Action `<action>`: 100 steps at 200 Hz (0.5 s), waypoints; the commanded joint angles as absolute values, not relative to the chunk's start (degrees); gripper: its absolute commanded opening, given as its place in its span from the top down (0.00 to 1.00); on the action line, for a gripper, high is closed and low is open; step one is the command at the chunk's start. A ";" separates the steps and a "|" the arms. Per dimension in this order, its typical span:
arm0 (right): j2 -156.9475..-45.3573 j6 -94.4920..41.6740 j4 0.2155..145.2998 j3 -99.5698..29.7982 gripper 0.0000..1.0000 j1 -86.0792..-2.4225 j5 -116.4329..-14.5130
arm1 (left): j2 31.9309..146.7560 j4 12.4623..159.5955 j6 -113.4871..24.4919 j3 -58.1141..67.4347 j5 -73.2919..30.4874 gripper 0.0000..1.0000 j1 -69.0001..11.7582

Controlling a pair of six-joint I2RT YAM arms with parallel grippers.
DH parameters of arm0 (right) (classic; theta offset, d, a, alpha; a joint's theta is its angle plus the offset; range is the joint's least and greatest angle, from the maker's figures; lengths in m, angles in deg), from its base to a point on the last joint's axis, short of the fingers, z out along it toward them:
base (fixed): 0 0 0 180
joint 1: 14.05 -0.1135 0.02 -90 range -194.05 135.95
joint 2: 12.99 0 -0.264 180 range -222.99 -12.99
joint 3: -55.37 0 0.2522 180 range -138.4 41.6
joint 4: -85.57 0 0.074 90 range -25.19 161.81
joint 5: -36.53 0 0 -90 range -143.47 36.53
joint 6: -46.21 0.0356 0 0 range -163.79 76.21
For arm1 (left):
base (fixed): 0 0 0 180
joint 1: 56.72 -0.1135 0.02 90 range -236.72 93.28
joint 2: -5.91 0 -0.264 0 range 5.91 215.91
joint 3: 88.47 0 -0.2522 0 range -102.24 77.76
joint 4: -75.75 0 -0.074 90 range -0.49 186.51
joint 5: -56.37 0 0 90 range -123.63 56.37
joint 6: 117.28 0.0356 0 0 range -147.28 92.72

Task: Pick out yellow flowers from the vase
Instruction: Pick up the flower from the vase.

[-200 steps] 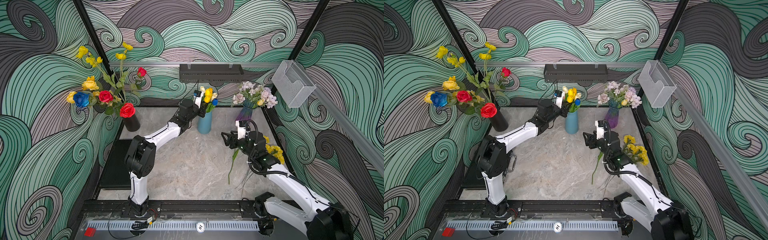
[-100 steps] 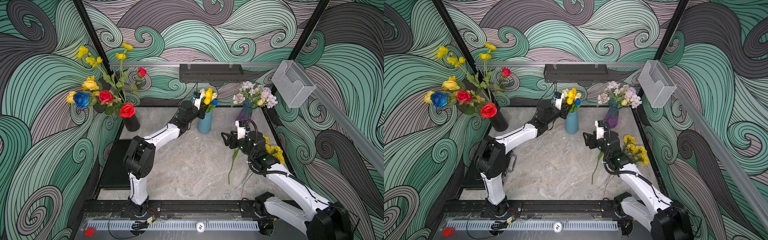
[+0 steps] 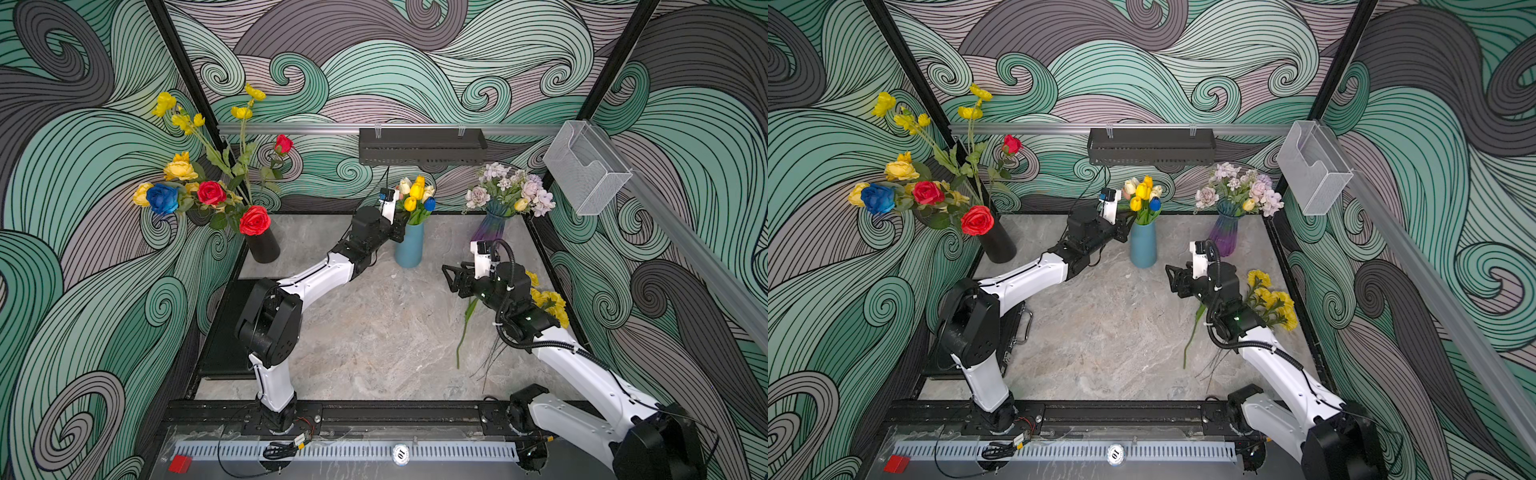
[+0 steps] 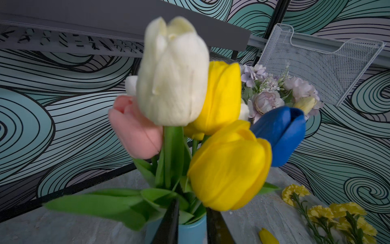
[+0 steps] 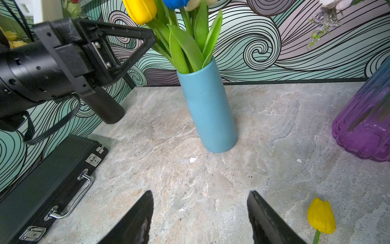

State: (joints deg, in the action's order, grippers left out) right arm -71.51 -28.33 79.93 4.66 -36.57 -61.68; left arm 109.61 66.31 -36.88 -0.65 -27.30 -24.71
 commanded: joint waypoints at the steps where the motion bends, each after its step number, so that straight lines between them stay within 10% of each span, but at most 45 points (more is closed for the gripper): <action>1: -71.79 -27.75 81.04 3.28 0.30 -36.36 -62.79 | 109.31 66.21 -36.79 -3.07 -24.59 0.82 -24.29; 100: -71.52 -28.16 80.95 3.37 0.30 -36.36 -62.53 | 114.17 69.48 -37.13 -8.61 -23.11 0.81 -23.68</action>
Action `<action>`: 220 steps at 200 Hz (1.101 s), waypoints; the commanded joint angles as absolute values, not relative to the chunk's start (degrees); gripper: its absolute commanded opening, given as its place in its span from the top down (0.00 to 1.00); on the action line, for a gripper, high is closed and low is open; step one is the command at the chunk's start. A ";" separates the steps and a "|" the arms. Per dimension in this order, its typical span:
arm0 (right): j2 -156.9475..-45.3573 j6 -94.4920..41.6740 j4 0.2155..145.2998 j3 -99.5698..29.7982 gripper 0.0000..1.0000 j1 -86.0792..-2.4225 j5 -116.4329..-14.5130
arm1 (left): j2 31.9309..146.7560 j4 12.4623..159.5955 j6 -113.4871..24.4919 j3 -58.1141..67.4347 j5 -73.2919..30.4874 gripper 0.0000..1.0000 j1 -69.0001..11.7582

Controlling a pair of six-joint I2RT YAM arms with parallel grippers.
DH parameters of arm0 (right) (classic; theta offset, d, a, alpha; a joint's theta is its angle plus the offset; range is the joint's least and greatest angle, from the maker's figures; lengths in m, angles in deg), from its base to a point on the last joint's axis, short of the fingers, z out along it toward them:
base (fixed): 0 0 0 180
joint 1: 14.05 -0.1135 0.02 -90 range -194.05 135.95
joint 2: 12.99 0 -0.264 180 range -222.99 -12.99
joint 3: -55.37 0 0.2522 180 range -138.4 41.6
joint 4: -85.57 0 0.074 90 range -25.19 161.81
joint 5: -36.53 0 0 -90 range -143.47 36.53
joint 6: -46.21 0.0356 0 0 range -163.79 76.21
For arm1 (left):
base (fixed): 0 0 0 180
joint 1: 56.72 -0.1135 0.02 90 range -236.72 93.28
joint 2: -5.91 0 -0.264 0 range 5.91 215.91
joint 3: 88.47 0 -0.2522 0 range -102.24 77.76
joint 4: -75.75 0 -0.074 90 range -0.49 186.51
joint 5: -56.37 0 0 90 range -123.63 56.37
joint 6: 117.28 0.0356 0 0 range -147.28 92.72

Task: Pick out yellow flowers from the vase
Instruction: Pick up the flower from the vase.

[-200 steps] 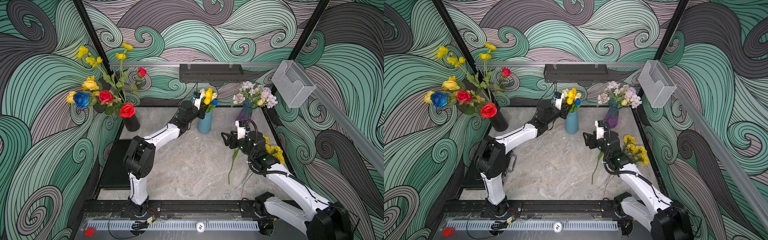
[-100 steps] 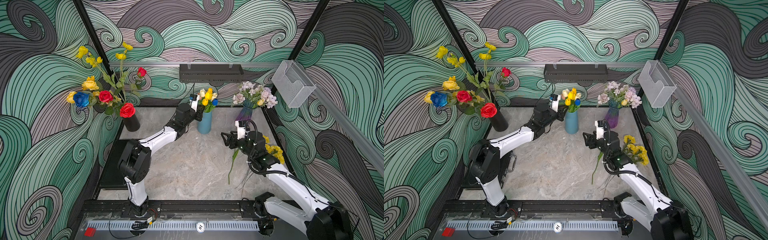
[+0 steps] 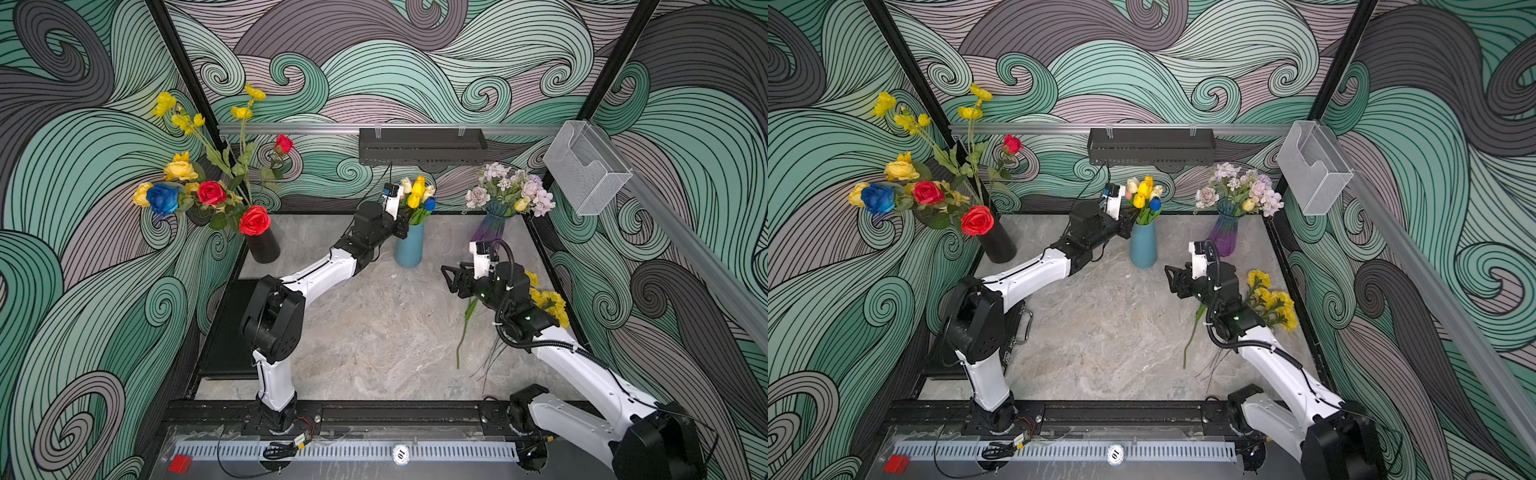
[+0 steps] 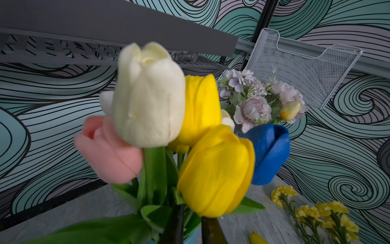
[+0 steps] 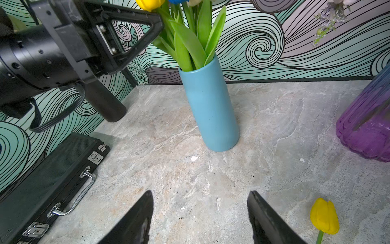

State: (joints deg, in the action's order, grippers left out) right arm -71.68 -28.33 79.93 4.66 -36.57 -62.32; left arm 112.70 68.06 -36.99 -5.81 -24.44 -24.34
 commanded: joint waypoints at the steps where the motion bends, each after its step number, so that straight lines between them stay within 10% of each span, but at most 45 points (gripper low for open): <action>1: -71.52 -28.11 80.99 3.37 0.30 -36.37 -62.53 | 114.23 69.47 -37.12 -8.66 -23.10 0.81 -23.63; 132: -71.87 -28.15 81.09 3.28 0.30 -36.37 -62.78 | 113.82 69.18 -36.37 -7.61 -22.06 0.74 -22.79; 181: -71.52 -28.26 80.96 3.46 0.30 -36.42 -62.66 | 113.24 69.07 -37.28 -6.52 -22.83 0.85 -22.84; 220: -71.57 -28.24 81.08 3.52 0.30 -36.37 -62.62 | 110.84 68.40 -37.12 -3.28 -25.66 0.73 -22.79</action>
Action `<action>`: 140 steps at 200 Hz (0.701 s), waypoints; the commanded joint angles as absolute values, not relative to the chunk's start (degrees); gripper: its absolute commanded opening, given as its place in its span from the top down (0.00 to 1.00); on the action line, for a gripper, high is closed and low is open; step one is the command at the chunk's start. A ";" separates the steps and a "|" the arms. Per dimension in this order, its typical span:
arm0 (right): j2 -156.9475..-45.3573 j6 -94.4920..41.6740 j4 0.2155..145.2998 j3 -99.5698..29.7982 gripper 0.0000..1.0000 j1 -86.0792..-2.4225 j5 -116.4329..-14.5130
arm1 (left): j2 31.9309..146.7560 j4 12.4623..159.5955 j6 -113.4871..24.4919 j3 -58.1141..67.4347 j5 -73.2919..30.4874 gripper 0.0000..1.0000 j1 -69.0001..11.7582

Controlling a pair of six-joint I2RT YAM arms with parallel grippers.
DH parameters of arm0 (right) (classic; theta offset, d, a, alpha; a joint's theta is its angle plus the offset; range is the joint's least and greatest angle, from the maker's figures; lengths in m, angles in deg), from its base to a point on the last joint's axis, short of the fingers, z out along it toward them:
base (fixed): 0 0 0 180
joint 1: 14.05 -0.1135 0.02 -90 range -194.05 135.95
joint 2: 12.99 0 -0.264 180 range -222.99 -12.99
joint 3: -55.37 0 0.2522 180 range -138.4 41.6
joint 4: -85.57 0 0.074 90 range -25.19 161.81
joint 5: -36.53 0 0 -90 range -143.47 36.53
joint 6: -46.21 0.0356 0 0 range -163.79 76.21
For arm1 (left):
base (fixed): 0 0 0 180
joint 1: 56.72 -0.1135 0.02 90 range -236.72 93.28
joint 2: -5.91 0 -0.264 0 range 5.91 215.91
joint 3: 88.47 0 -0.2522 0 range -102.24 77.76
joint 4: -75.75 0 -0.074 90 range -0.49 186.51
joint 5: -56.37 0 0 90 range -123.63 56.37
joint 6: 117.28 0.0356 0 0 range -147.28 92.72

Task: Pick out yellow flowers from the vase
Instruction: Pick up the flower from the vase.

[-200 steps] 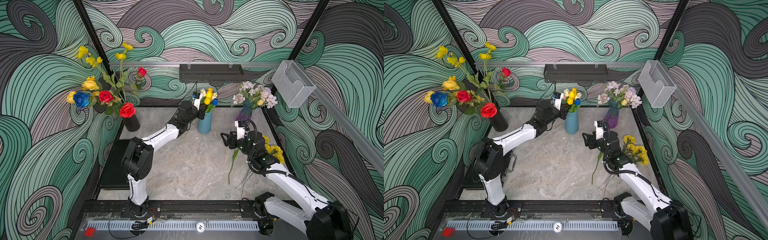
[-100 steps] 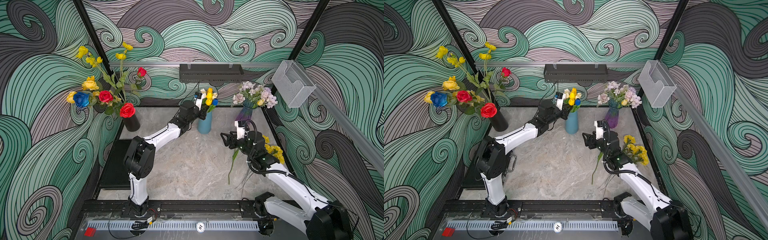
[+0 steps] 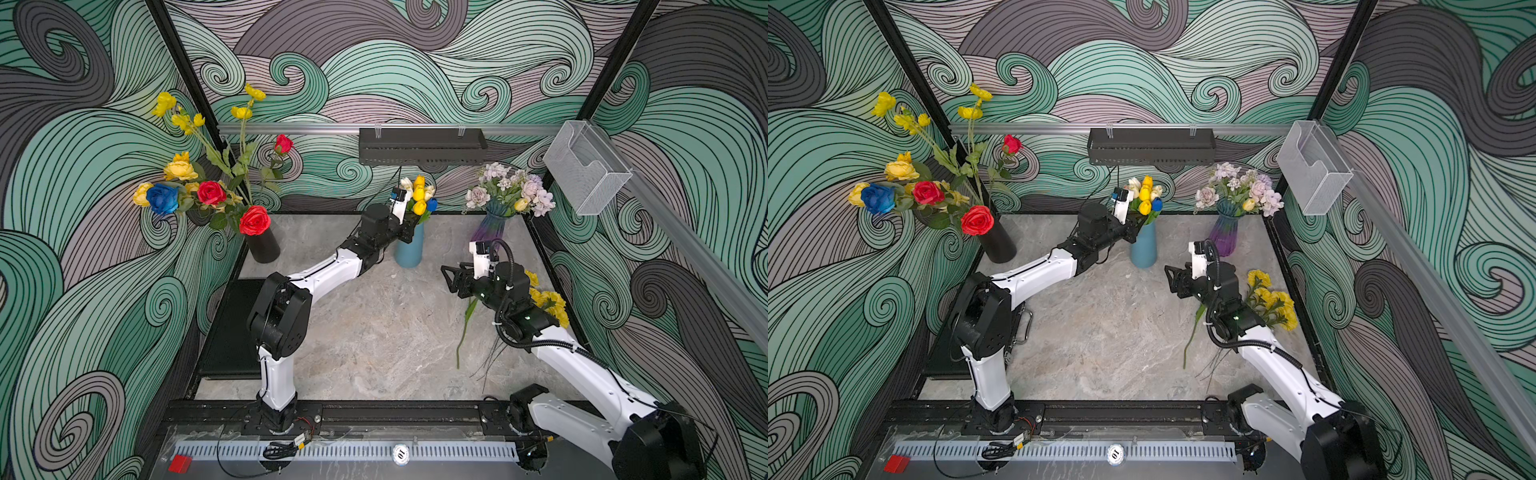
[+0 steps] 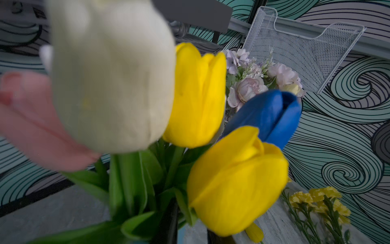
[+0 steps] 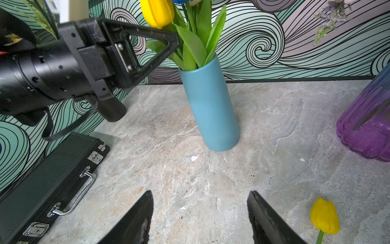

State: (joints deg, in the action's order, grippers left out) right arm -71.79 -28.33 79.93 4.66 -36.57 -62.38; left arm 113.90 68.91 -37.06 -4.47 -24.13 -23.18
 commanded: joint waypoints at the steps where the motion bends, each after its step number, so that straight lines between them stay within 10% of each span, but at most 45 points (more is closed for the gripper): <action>1: -71.59 -28.24 81.10 3.53 0.30 -36.37 -62.62 | 110.80 68.41 -37.08 -3.27 -25.64 0.73 -22.79; 140: -71.96 -27.90 81.04 3.37 0.30 -36.37 -62.95 | 113.76 69.86 -35.21 -8.36 -25.44 0.83 -22.79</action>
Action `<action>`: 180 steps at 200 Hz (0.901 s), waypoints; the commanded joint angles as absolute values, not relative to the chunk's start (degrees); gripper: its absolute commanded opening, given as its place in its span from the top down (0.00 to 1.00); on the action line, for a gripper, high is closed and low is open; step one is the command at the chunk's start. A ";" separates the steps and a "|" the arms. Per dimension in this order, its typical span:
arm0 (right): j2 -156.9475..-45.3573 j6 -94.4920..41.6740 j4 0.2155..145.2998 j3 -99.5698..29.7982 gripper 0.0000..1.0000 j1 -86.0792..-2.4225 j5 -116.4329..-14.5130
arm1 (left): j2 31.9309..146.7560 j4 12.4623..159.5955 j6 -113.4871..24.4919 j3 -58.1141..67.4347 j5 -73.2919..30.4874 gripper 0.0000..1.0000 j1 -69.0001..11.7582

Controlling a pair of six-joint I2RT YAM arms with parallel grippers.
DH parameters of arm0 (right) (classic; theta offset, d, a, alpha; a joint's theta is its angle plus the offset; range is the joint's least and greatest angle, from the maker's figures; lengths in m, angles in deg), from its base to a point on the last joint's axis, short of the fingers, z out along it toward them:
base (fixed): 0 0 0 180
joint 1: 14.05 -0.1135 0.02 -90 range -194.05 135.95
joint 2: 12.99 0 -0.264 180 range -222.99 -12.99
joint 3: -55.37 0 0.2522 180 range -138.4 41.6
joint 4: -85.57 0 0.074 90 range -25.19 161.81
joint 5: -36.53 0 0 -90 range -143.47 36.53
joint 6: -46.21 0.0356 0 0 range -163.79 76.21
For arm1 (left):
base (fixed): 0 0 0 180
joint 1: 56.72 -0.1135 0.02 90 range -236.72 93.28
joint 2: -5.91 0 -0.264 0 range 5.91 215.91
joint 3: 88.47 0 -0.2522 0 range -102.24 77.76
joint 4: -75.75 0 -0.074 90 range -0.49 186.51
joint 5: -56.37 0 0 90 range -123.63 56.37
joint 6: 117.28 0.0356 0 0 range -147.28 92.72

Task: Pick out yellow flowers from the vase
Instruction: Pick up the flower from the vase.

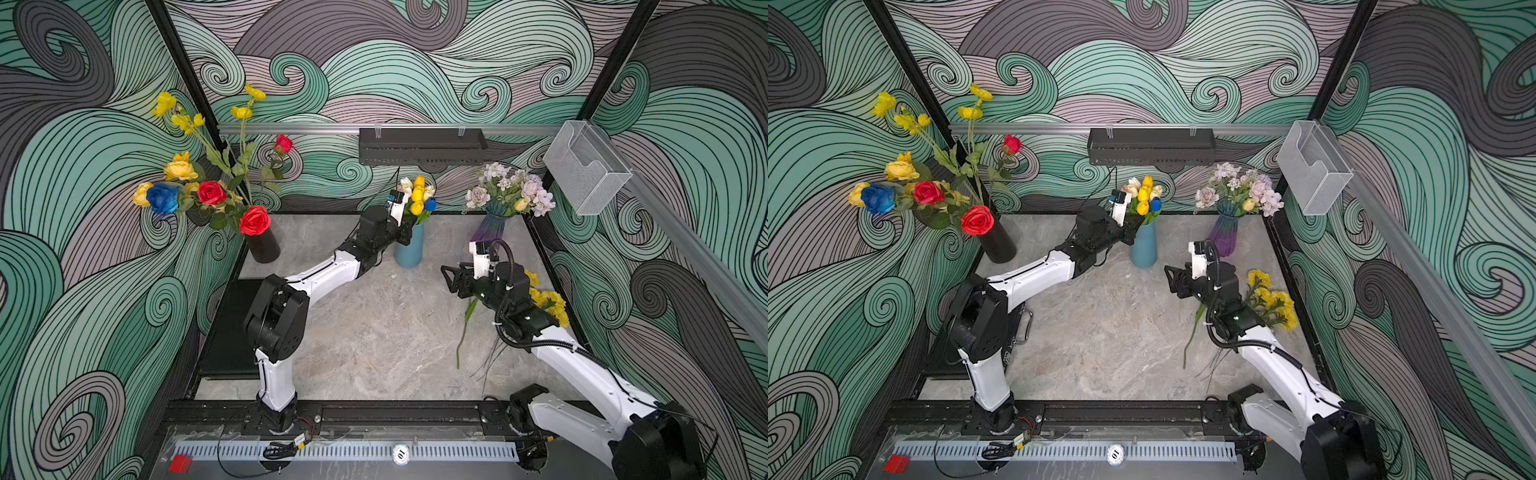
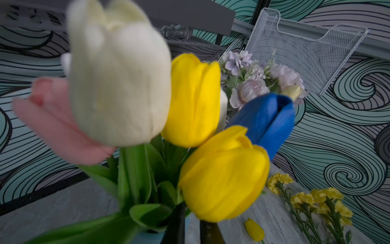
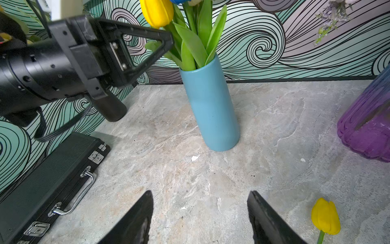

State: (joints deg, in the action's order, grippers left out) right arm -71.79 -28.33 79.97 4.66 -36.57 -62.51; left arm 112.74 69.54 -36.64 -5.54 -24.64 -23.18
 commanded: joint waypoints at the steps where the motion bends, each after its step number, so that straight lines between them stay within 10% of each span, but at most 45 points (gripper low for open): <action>1: -71.96 -27.89 81.04 3.42 0.30 -36.37 -62.96 | 113.80 69.89 -35.20 -8.41 -25.49 0.83 -22.79; 91: -71.61 -28.06 80.87 3.34 0.30 -36.39 -62.98 | 117.21 71.56 -32.31 -12.21 -27.35 0.73 -22.79; 180: -72.14 -28.19 80.86 3.20 0.30 -36.37 -63.14 | 115.13 71.94 -32.33 -11.40 -26.34 0.89 -22.73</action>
State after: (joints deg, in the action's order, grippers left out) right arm -71.84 -28.33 79.97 4.66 -36.57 -62.56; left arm 117.31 71.71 -32.75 -11.07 -26.34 -23.18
